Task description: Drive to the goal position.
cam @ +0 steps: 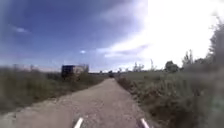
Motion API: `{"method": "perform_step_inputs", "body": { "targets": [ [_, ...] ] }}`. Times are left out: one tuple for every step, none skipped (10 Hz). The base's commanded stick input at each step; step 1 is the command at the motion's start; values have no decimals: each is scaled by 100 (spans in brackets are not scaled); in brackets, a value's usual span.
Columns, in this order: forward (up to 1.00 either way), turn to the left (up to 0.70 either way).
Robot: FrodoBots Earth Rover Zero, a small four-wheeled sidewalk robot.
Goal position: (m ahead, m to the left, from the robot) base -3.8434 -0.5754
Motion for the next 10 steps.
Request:
{"method": "perform_step_inputs", "body": {
  "targets": [
    [30, 0],
    [24, 0],
    [29, 0],
    [22, 0],
    [0, 0],
    [0, 0],
    [0, 0],
    [0, 0],
    [0, 0],
    [0, 0]
  ]
}}
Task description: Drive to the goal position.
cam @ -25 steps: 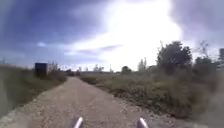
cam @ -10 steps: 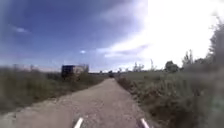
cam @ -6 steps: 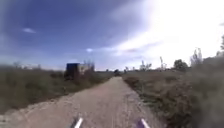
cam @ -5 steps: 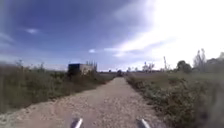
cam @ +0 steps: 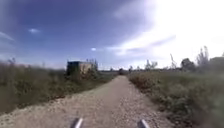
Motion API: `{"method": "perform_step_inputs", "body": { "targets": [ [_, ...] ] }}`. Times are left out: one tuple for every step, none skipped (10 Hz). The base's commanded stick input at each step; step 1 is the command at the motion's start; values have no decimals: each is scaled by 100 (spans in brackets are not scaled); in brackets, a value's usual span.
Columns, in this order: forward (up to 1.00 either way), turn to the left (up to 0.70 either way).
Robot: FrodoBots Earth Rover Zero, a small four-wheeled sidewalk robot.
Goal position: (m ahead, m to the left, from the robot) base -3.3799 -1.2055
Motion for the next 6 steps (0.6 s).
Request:
{"method": "perform_step_inputs", "body": {
  "targets": [
    [0, 0],
    [0, 0],
    [0, 0],
    [0, 79],
    [0, 100],
    [0, 100]
  ]
}}
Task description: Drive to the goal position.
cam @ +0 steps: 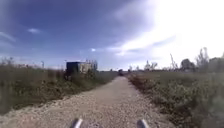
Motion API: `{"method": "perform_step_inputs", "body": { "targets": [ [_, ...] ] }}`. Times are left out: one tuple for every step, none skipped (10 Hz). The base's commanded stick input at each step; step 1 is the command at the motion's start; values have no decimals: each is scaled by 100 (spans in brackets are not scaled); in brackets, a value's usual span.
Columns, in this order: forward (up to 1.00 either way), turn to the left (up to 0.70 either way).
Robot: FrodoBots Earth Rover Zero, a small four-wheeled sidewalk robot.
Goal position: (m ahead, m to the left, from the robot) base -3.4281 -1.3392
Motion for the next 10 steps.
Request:
{"method": "perform_step_inputs", "body": {
  "targets": [
    [0, 100],
    [0, 100],
    [0, 100],
    [0, 100],
    [0, 100],
    [0, 100],
    [0, 100],
    [0, 100],
    [0, 100],
    [0, 100]
  ]
}}
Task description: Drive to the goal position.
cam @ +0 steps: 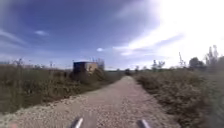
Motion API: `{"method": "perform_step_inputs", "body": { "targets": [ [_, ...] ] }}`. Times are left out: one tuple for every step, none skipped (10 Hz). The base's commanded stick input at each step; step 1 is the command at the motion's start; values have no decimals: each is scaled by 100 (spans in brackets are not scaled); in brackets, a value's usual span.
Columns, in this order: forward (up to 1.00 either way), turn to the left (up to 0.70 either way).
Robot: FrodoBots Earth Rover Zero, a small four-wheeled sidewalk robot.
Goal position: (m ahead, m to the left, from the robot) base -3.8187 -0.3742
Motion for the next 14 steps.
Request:
{"method": "perform_step_inputs", "body": {
  "targets": [
    [0, 100],
    [0, 100],
    [0, 100],
    [0, 100],
    [0, 100],
    [0, 100],
    [0, 100],
    [0, 100],
    [0, 100],
    [0, 100],
    [0, 100],
    [0, 100],
    [0, 100],
    [0, 100]
  ]
}}
